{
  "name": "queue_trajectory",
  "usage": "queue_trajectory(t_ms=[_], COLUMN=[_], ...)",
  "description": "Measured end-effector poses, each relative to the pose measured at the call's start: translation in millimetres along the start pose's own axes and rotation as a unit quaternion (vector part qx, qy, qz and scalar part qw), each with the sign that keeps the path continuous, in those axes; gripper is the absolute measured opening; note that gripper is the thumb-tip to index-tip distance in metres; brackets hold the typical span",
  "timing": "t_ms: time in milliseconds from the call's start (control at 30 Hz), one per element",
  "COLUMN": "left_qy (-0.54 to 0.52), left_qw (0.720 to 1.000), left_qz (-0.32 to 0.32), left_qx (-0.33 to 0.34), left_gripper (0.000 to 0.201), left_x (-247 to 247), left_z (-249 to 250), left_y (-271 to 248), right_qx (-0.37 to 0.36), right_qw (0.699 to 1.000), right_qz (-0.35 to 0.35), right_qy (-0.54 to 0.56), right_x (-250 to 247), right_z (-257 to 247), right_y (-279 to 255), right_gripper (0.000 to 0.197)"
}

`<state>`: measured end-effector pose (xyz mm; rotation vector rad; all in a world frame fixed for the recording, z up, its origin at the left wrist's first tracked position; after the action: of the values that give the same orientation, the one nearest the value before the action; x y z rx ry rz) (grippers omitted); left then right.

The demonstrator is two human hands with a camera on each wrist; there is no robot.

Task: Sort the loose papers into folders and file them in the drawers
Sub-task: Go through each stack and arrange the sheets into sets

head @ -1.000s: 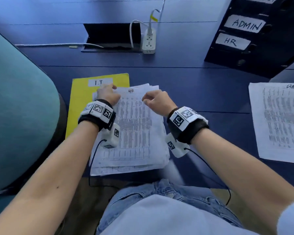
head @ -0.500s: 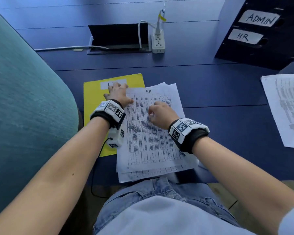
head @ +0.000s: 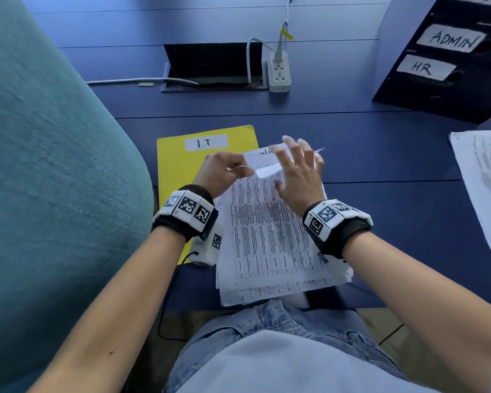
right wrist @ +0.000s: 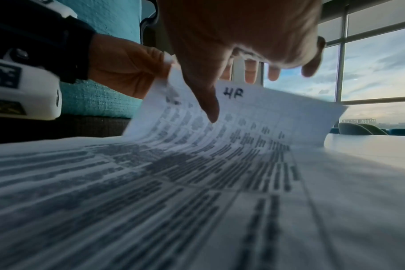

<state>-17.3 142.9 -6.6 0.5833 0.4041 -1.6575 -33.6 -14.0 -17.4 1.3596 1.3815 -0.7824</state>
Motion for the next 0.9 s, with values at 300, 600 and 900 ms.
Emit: queue_trajectory(t_ms=[300,600,900], left_qy=[0.005,0.325,0.141], left_qw=[0.984,0.94,0.983], left_qz=[-0.028,-0.01,0.068], left_qx=[-0.174,-0.108,-0.094], left_gripper=[0.107,0.041,0.022], left_x=[-4.4,5.5,-13.9], left_z=[-28.7,-32.7,-22.2], left_y=[14.1,14.8,8.9], right_qx=[-0.139,-0.122,-0.1], right_qw=[0.985,0.979,0.989], right_qz=[-0.094,-0.164,-0.104], right_qy=[-0.046,-0.021,-0.001], right_x=[9.9,17.2,13.3], right_z=[-25.2,-22.5,-15.4], right_y=[-20.0,-28.0,7.3], right_gripper=[0.039,0.042,0.022])
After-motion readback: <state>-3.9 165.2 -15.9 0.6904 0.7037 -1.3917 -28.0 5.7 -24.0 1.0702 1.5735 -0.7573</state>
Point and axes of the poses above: each hand's wrist, its own y-axis towards the middle knuckle, its own x-axis out of the palm, z = x × y, the point moved 5 cm from there along y, towards the middle knuckle, and after that the axes turned 6 degrees about z, right-handed, at the moved point
